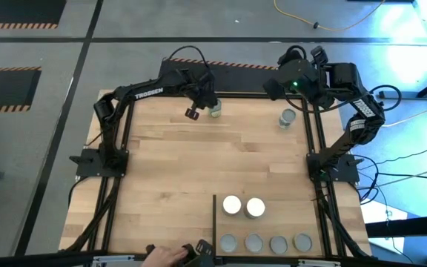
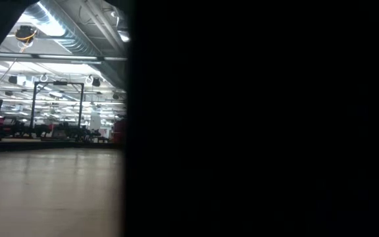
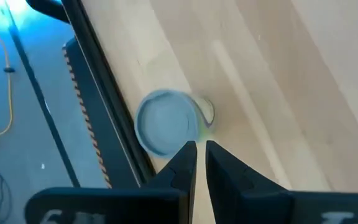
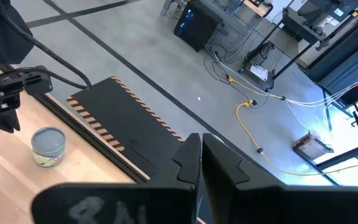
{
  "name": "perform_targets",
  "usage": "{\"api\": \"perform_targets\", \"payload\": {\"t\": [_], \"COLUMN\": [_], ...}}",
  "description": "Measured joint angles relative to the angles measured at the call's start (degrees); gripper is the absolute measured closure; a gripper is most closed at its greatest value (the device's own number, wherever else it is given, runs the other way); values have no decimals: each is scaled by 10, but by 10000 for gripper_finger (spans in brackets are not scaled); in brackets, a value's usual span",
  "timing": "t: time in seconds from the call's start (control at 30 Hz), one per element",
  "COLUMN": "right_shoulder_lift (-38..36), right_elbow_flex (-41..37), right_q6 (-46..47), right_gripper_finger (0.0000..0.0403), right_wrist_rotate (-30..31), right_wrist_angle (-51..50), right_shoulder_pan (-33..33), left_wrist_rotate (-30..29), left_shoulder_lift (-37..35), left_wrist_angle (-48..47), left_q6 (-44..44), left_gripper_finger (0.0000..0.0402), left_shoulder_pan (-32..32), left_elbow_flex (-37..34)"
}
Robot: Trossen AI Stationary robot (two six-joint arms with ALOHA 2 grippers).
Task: Pick and place cans onto a shelf
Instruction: Put the canned chicken soup on the shelf
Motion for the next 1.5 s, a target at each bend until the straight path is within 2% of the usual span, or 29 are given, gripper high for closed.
{"api": "perform_targets", "payload": {"t": [0.13,0.33,0.6,0.73,0.9,0.97,1.2,1.5], "right_shoulder_lift": [0,0,0,0,0,0,0,0], "right_elbow_flex": [0,0,0,0,0,0,0,0], "right_q6": [0,-1,-2,-10,-10,-8,-12,-13], "right_gripper_finger": [384,384,384,384,384,384,384,384], "right_wrist_rotate": [-11,-14,-14,-14,-14,-14,-26,-34], "right_wrist_angle": [0,0,0,0,0,0,0,0], "right_shoulder_pan": [0,0,0,0,0,0,0,0], "left_wrist_rotate": [-51,-171,-261,-256,-193,-187,-233,-242], "left_shoulder_lift": [0,-5,-4,-4,-4,-6,-7,-7], "left_wrist_angle": [3,15,17,12,13,15,36,43], "left_q6": [4,-62,-90,-100,-90,-91,-118,-199], "left_gripper_finger": [373,372,372,372,372,372,372,372], "left_shoulder_pan": [-4,-26,-46,-48,-50,-52,-64,-65], "left_elbow_flex": [0,0,0,0,0,0,0,0]}}
